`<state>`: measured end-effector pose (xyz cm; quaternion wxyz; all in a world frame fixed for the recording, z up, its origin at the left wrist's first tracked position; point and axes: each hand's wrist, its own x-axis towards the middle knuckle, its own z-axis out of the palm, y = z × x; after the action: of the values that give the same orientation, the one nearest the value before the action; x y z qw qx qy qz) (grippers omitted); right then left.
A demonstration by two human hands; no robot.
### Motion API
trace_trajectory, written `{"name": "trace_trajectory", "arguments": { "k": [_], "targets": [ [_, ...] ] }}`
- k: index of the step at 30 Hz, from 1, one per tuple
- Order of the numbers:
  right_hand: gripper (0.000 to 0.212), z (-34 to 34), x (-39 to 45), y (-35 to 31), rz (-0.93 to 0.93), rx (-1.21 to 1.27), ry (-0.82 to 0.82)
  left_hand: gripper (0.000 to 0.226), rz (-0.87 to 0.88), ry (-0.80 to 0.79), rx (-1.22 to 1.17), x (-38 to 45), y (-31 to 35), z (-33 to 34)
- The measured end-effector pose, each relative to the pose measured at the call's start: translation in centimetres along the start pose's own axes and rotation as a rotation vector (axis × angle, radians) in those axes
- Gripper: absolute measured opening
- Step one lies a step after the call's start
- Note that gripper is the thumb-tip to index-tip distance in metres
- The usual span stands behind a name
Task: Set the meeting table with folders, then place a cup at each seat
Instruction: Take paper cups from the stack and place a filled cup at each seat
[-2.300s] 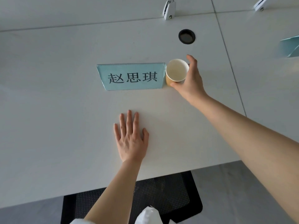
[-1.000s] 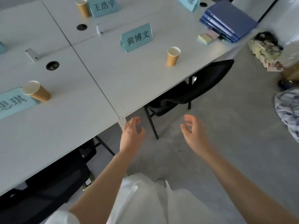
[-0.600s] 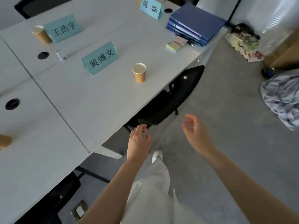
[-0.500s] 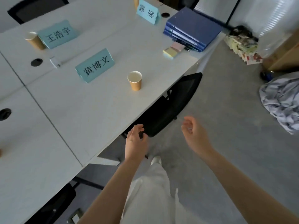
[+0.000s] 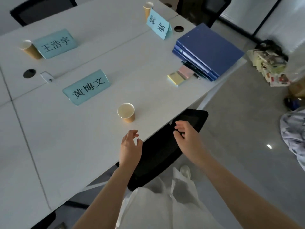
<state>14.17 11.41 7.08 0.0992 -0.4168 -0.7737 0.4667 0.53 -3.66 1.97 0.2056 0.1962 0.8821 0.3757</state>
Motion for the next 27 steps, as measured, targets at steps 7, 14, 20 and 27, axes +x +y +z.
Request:
{"name": "trace_trajectory", "arguments": {
  "k": [7,14,20,27],
  "targets": [
    [0.034,-4.2,7.0,1.4,-0.115,-0.100,-0.232,0.029,-0.253,0.198,-0.024,-0.6,2.8,3.8],
    [0.041,-4.3,12.4,-0.3,-0.270,-0.220,-0.448,0.033,-0.397,0.325,0.006,-1.5,4.4,5.7],
    [0.064,1.3,15.5,-3.9,-0.392,-0.314,-0.614,0.048,-0.458,0.337,0.133,0.6,1.4,4.3],
    [0.091,8.1,17.0,-7.2,-0.459,-0.511,-0.742,0.069,-0.540,0.099,0.353,3.2,-3.6,2.7]
  ]
}}
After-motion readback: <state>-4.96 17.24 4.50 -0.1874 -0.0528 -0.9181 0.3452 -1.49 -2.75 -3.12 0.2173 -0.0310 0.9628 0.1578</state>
